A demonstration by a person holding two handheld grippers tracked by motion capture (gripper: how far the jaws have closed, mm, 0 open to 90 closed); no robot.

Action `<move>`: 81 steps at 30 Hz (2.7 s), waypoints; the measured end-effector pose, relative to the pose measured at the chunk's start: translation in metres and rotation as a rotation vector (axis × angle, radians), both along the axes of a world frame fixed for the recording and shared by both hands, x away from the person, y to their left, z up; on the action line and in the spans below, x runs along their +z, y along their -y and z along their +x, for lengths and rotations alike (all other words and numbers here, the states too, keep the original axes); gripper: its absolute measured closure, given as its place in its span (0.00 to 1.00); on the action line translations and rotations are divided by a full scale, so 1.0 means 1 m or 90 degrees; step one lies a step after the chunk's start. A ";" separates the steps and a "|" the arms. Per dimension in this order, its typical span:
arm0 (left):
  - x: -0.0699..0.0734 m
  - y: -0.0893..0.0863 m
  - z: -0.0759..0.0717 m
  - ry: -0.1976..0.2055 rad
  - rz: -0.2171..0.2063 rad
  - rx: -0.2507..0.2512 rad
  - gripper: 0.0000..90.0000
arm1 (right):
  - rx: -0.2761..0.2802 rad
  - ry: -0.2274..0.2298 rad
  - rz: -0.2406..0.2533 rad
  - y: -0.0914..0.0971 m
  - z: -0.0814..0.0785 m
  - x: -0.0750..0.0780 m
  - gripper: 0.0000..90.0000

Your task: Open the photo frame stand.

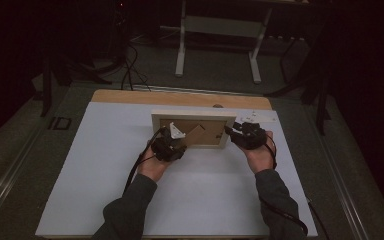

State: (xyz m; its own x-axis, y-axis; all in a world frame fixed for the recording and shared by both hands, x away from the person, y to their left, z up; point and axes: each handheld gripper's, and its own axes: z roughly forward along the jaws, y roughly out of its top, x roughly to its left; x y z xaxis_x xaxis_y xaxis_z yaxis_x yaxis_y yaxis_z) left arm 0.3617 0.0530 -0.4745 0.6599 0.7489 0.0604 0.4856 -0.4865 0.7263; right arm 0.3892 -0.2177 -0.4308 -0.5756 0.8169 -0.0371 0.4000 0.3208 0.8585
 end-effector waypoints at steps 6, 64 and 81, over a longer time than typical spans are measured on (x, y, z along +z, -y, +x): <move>0.002 0.006 -0.008 0.005 -0.003 -0.023 0.76 | -0.003 0.004 -0.001 0.000 -0.003 -0.001 0.70; 0.010 -0.007 -0.045 0.040 -0.043 -0.068 0.63 | 0.010 -0.005 0.021 0.000 -0.042 -0.026 0.72; 0.013 -0.021 -0.045 0.033 -0.080 -0.040 0.60 | 0.024 -0.028 0.043 0.007 -0.041 -0.036 0.70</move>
